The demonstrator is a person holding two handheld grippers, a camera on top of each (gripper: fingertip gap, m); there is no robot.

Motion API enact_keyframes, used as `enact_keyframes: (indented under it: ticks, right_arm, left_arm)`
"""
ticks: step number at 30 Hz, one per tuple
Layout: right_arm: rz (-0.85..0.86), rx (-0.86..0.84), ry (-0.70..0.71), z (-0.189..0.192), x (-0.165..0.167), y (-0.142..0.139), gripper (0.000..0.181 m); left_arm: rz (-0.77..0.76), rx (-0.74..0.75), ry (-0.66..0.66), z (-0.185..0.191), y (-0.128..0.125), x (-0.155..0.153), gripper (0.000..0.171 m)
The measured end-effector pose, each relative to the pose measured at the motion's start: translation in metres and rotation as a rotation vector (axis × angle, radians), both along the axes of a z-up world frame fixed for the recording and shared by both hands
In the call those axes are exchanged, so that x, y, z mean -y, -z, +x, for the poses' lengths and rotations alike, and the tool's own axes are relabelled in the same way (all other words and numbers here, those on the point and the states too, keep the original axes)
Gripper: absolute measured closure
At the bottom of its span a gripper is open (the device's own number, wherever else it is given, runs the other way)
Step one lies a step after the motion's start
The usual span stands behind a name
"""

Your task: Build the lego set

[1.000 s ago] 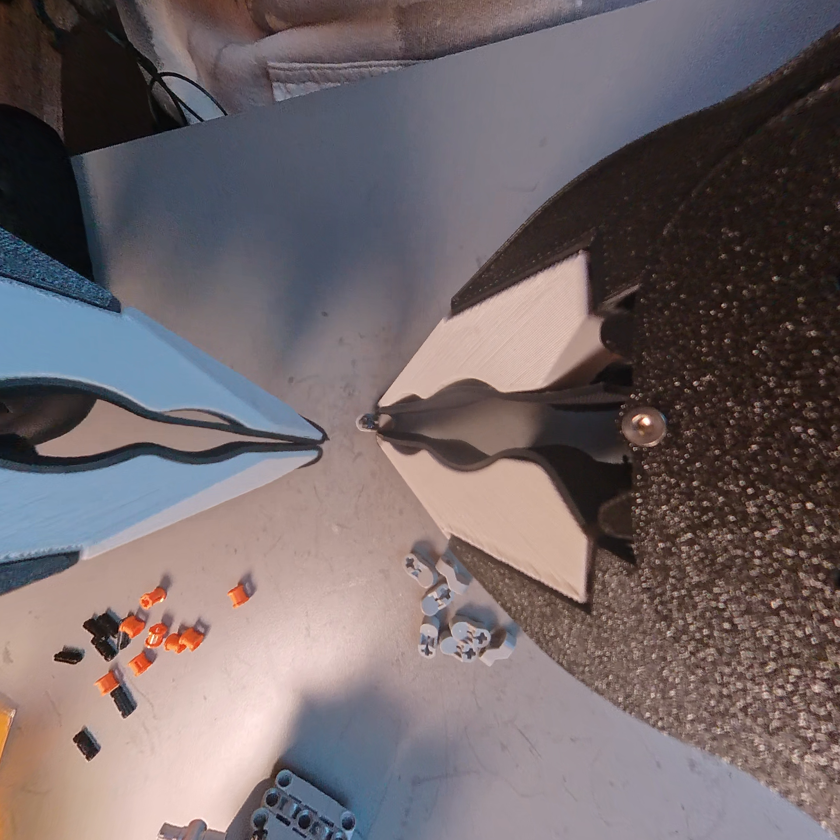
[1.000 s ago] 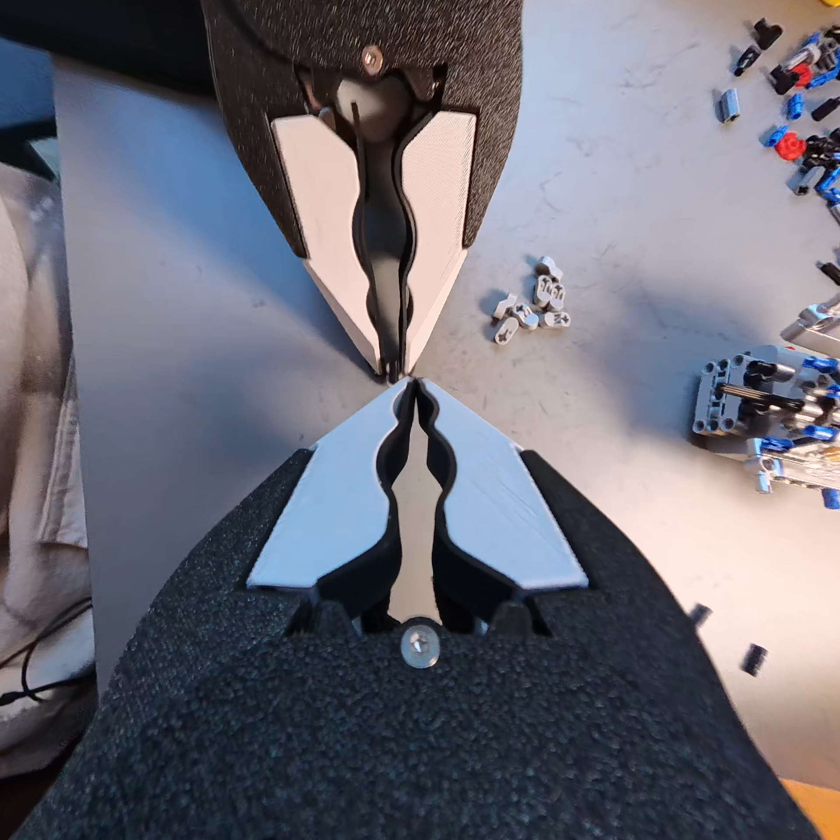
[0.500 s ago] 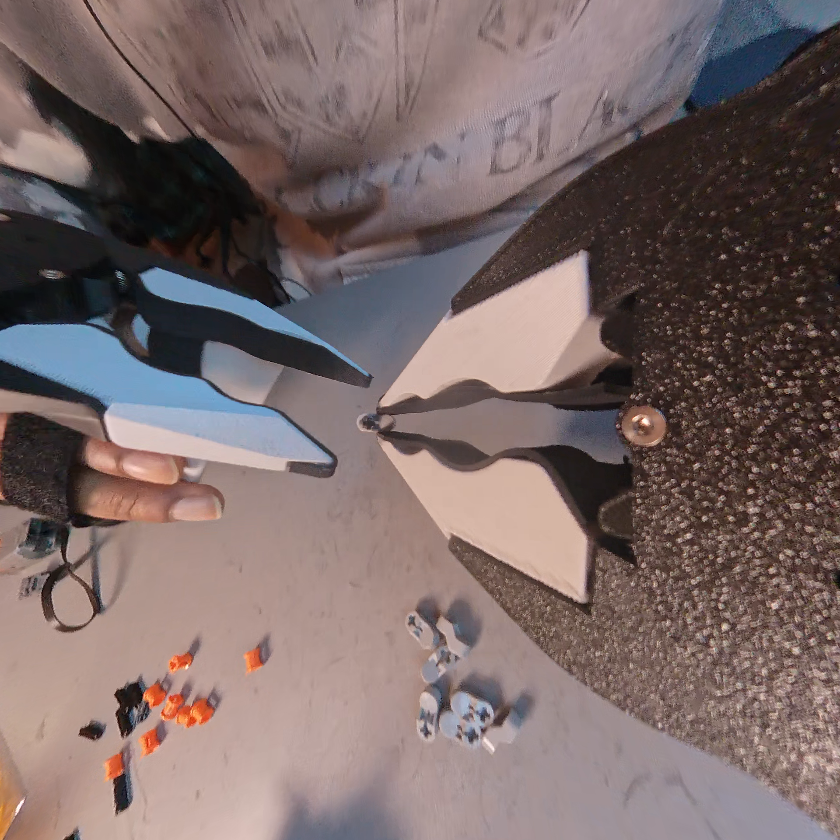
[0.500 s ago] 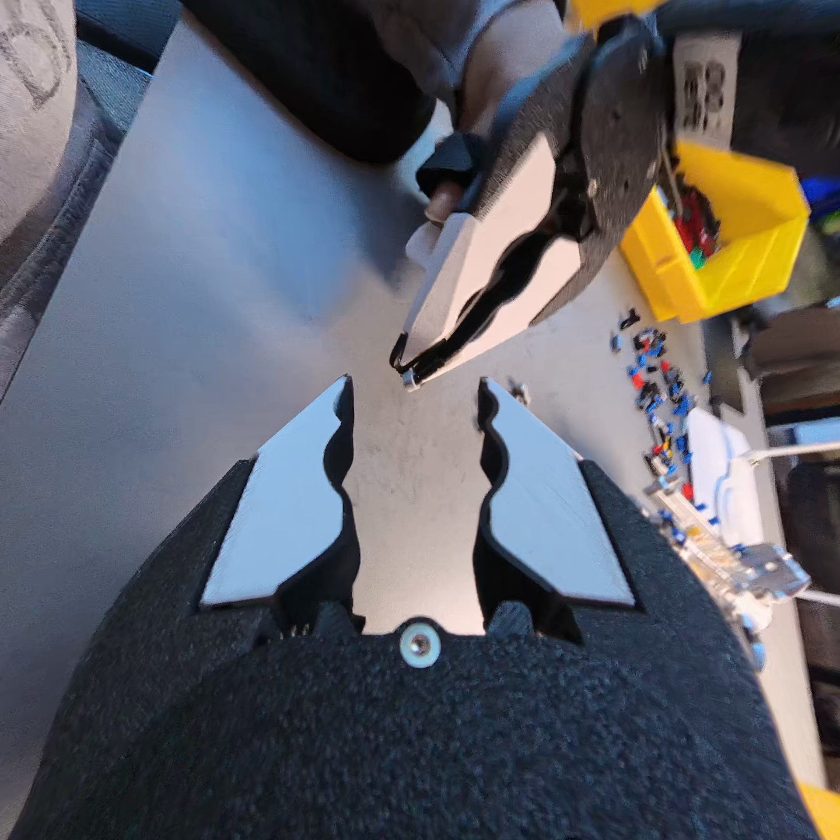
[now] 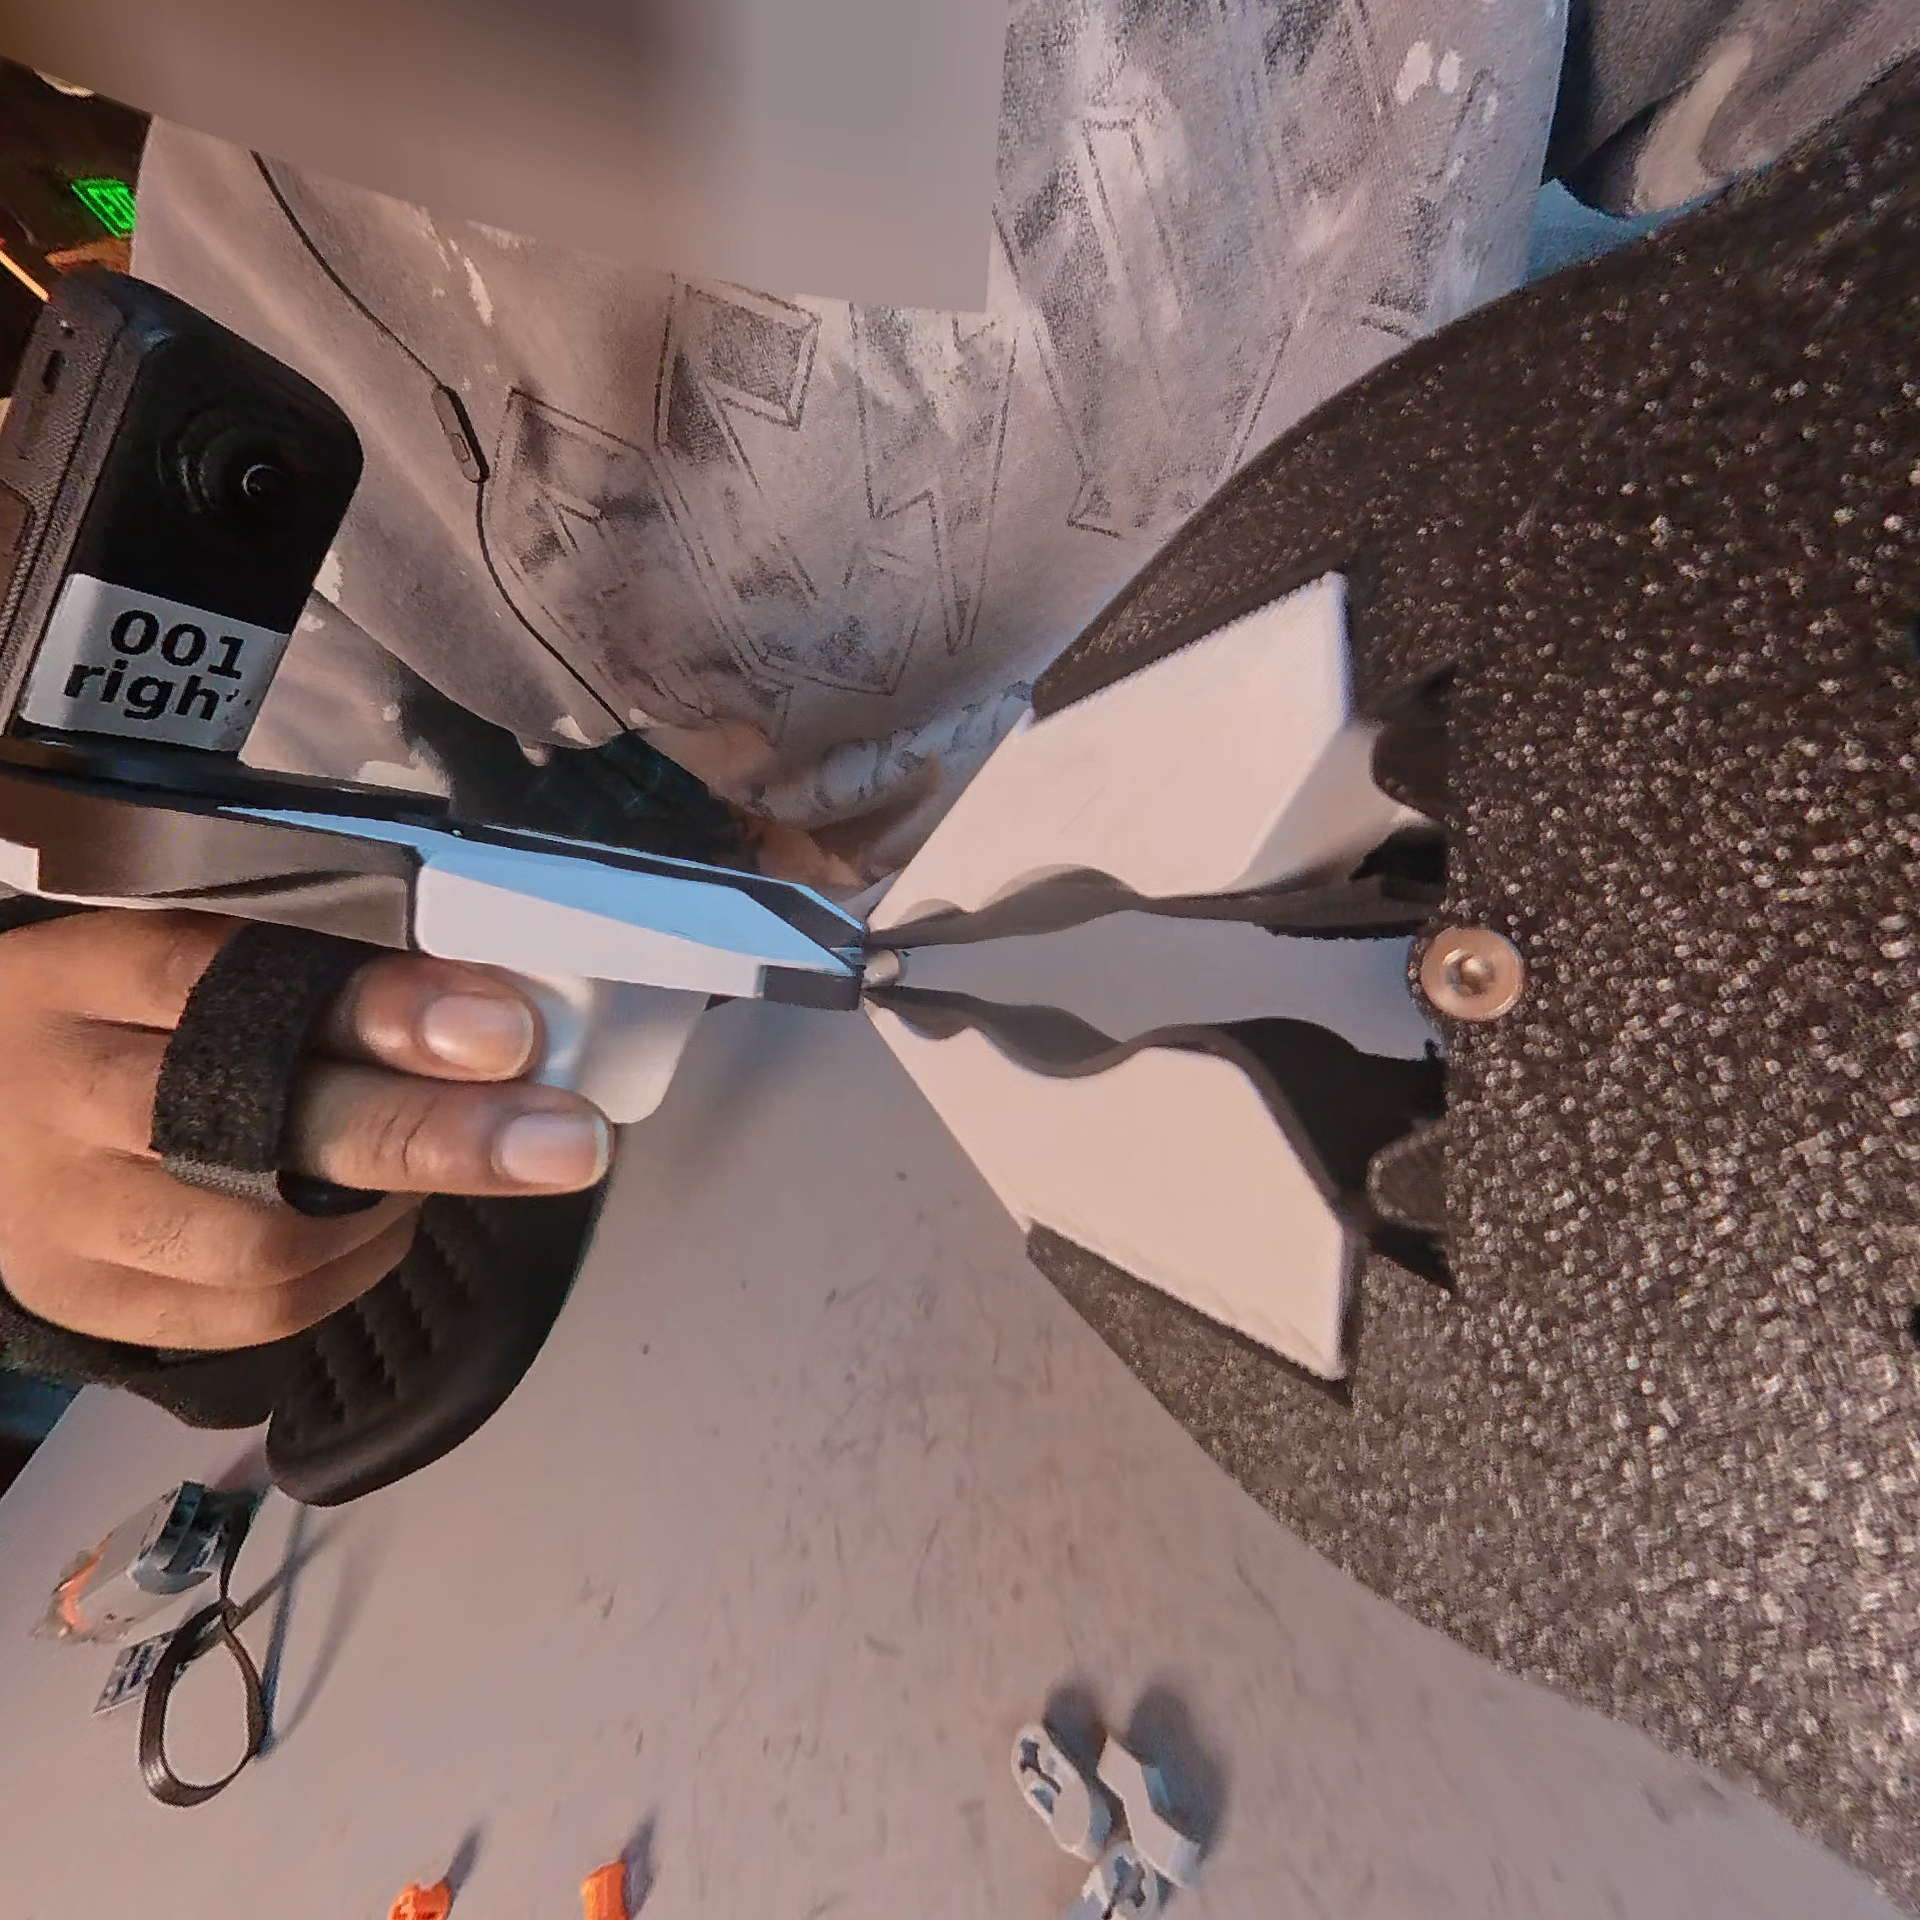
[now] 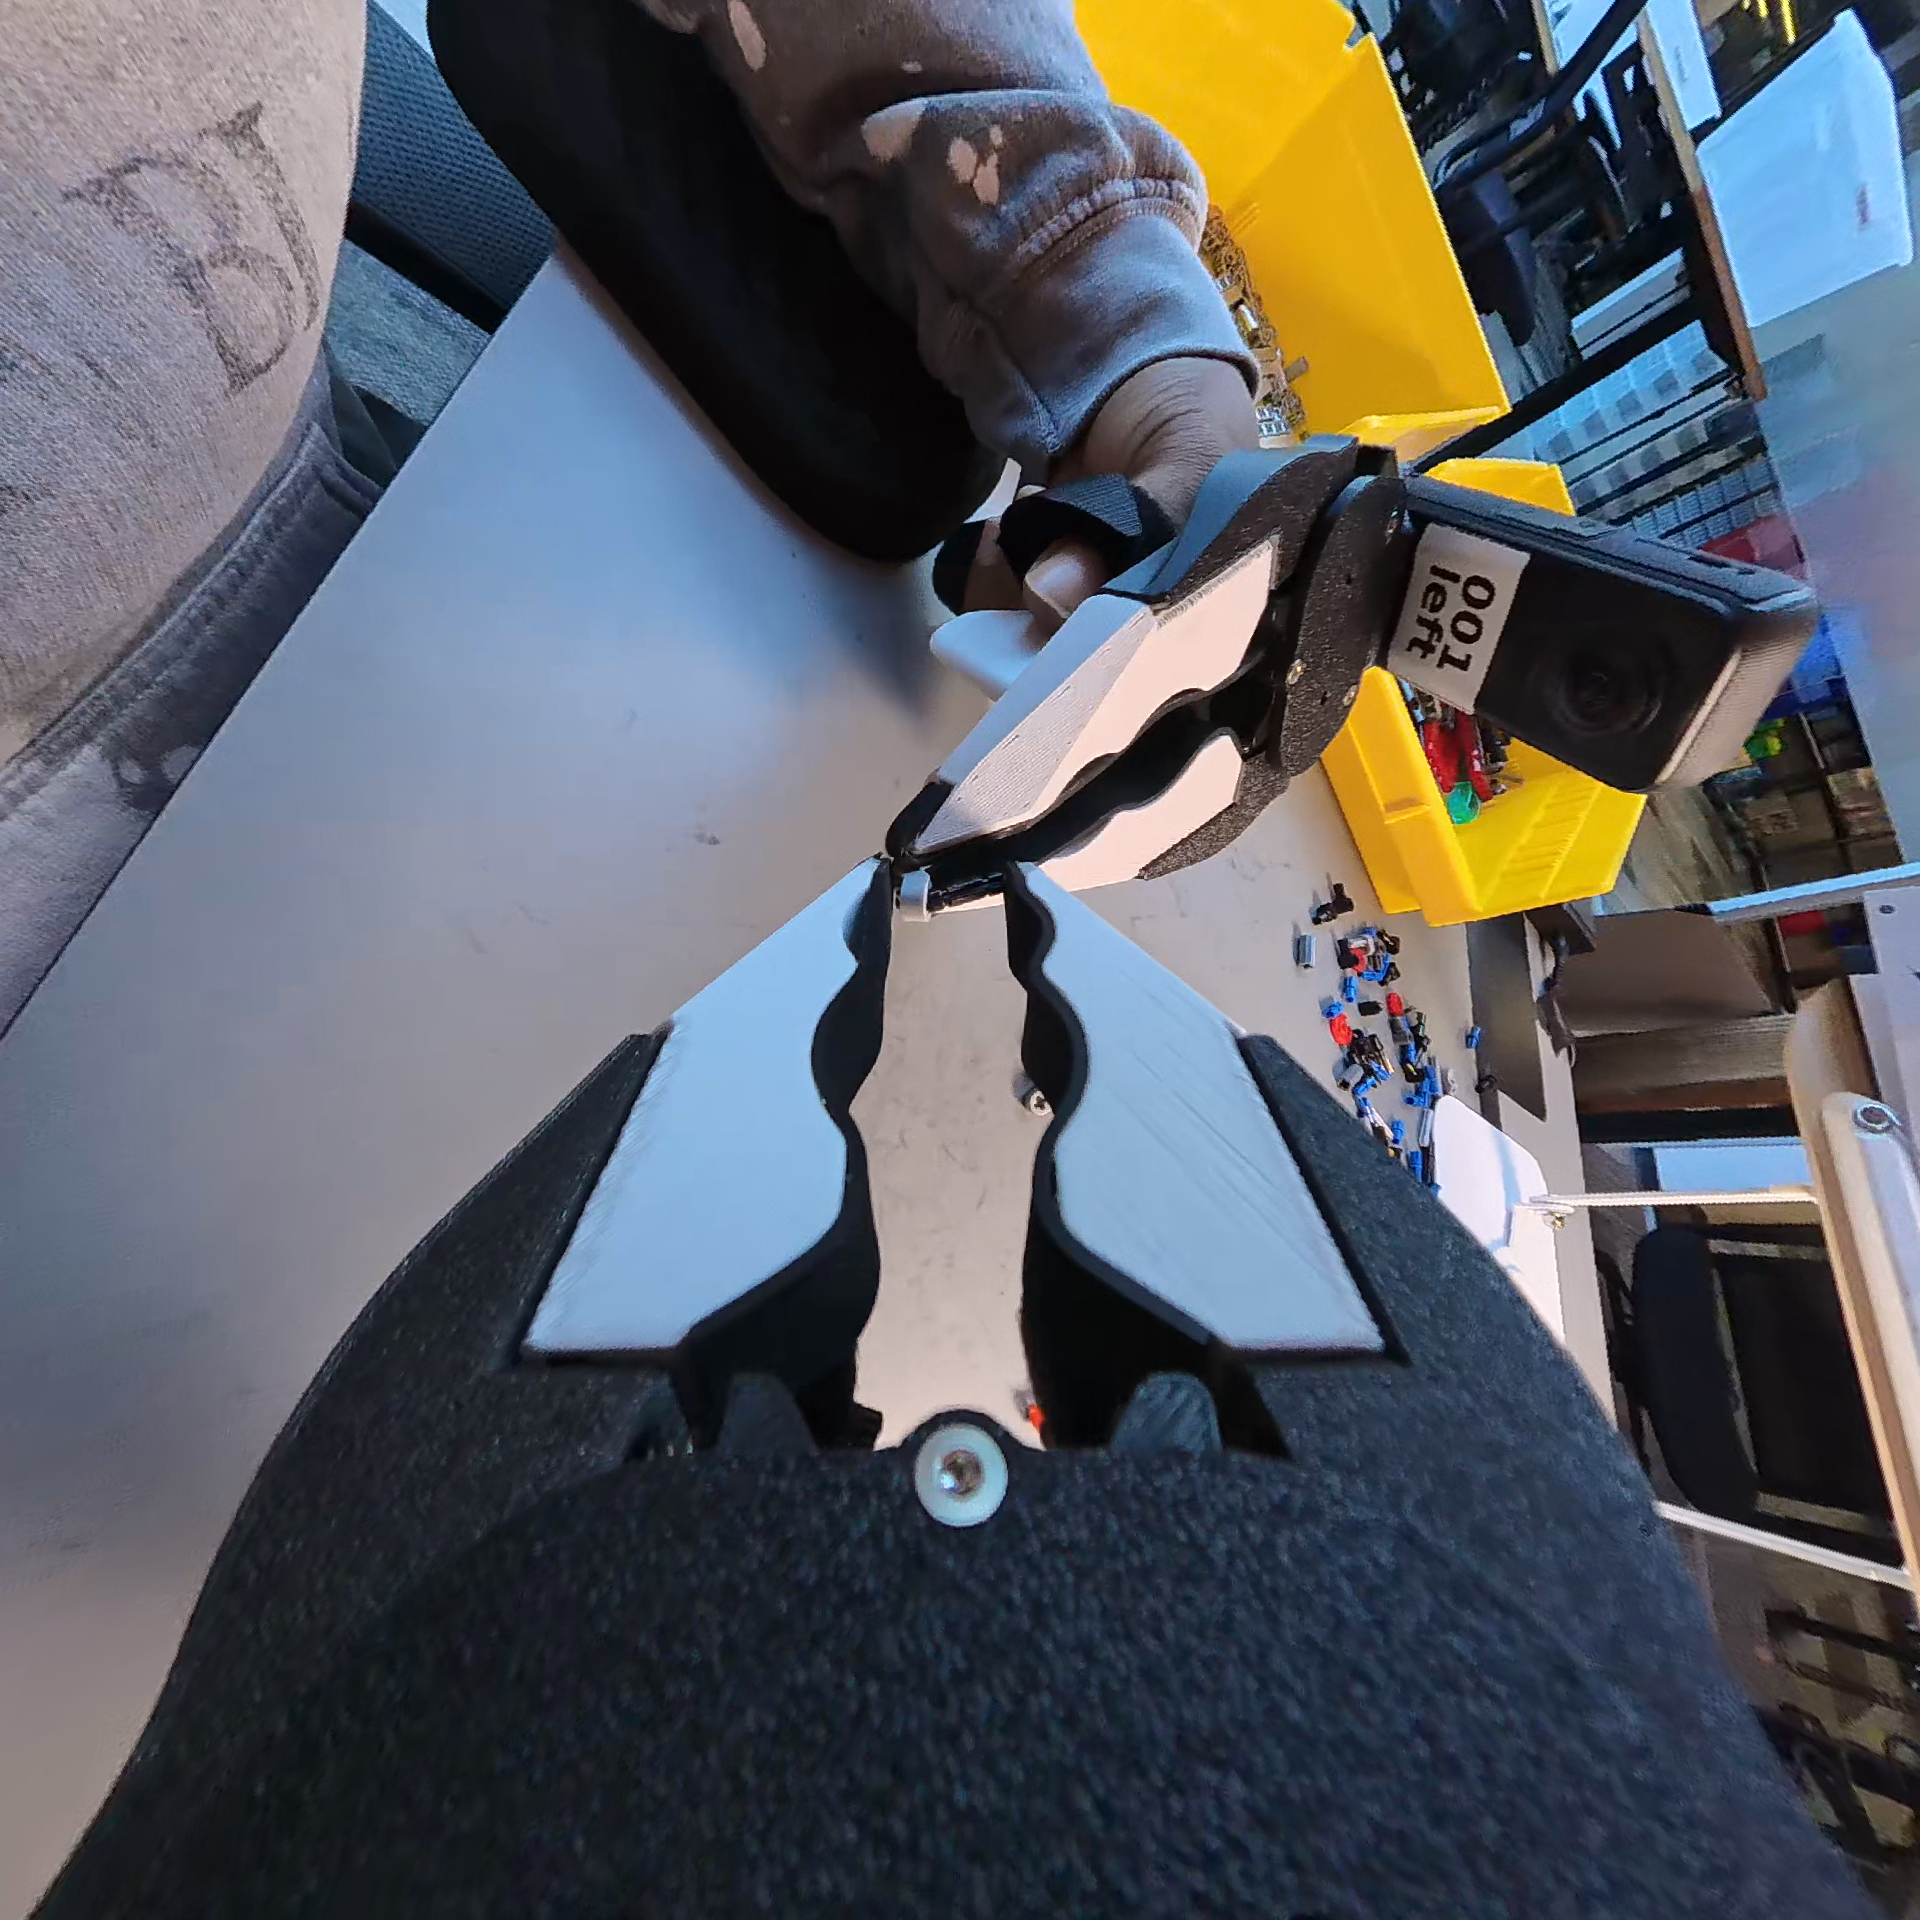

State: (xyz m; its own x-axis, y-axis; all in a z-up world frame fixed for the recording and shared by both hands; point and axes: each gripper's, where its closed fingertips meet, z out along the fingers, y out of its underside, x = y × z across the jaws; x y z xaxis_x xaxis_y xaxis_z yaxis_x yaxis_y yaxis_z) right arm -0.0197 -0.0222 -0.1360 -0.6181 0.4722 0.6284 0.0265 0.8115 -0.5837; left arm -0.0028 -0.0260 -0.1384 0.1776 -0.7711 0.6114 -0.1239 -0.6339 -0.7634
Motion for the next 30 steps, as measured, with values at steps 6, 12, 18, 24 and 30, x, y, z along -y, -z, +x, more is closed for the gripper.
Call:
enact_keyframes:
  ticks: [6, 12, 18, 24, 30]
  right_arm:
    - [-0.03, -0.086, 0.045, -0.002, -0.003, -0.013, 0.161]
    - [-0.064, -0.173, 0.088, -0.003, -0.007, -0.027, 0.161]
    - [-0.077, -0.264, 0.123, -0.003, -0.011, -0.041, 0.175]
    - [-0.096, -0.274, 0.139, -0.003, -0.015, -0.042, 0.174]
    - [-0.12, -0.2, 0.211, -0.011, -0.034, -0.023, 0.174]
  left_arm:
    - [-0.009, 0.08, -0.015, -0.002, -0.012, -0.002, 0.167]
    - [0.015, 0.148, -0.046, -0.004, -0.026, -0.006, 0.167]
    - [0.075, 0.226, -0.1, -0.007, -0.045, -0.012, 0.168]
    - [0.114, 0.198, -0.143, -0.007, -0.047, -0.016, 0.167]
    - [0.05, 0.166, -0.228, -0.014, -0.031, -0.032, 0.167]
